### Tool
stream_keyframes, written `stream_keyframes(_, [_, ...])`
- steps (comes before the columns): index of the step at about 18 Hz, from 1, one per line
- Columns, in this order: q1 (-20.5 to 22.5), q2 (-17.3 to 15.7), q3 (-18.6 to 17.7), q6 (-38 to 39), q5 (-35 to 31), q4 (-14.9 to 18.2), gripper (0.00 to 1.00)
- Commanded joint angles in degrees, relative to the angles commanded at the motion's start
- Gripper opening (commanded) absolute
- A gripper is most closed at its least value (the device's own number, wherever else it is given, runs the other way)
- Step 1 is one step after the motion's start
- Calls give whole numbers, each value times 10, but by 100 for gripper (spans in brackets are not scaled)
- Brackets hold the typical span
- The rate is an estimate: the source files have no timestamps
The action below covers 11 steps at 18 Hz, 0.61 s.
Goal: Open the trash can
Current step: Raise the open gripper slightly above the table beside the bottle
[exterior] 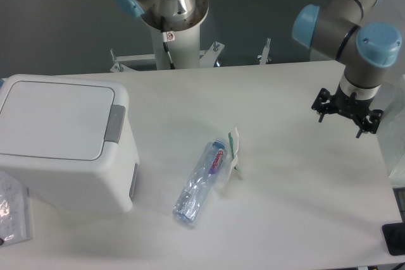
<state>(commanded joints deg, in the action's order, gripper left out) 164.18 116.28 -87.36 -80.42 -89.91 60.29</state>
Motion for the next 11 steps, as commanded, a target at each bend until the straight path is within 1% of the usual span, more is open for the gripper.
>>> stream_keyframes(2, [-1, -1, -1, 0, 0, 0, 100])
stream_keyframes(4, [-4, -10, -1, 0, 0, -1, 100])
stream_keyframes(6, [-15, -14, -2, -6, 4, -1, 100])
stream_keyframes(8, [-25, -17, 3, 4, 0, -1, 100])
stream_keyframes(10, [-25, -29, -6, 23, 9, 0, 100])
stream_keyframes(11, [-30, -34, -8, 45, 16, 0, 100])
